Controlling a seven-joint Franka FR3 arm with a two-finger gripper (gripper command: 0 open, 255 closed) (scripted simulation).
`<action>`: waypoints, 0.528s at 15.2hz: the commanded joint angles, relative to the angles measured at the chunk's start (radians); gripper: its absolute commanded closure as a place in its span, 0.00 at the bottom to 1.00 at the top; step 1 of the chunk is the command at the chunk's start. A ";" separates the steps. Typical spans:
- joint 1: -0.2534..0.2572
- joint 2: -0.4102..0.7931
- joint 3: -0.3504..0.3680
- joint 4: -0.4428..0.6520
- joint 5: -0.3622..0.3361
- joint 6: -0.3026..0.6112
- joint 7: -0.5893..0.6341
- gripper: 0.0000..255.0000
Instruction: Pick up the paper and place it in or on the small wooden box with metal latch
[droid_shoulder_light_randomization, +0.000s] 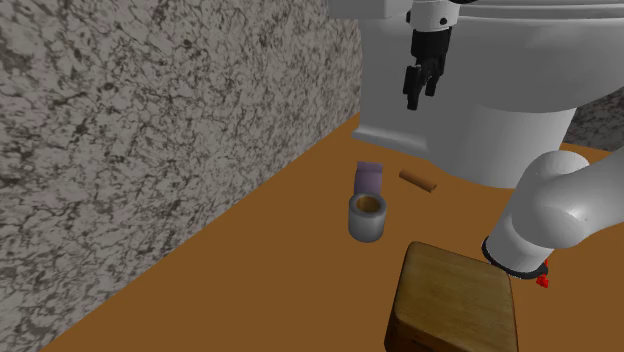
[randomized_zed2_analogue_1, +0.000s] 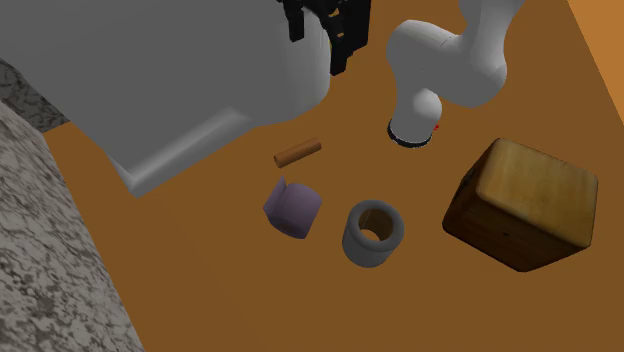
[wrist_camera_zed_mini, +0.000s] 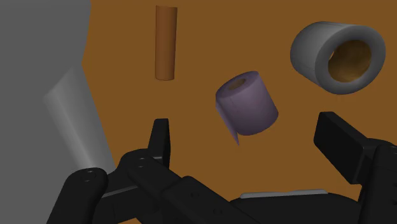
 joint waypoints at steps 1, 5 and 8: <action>0.000 0.000 0.000 0.000 0.000 0.000 0.000 0.00; 0.024 -0.023 0.039 -0.128 0.037 0.112 0.044 0.00; 0.046 -0.027 0.070 -0.213 0.067 0.200 0.076 0.00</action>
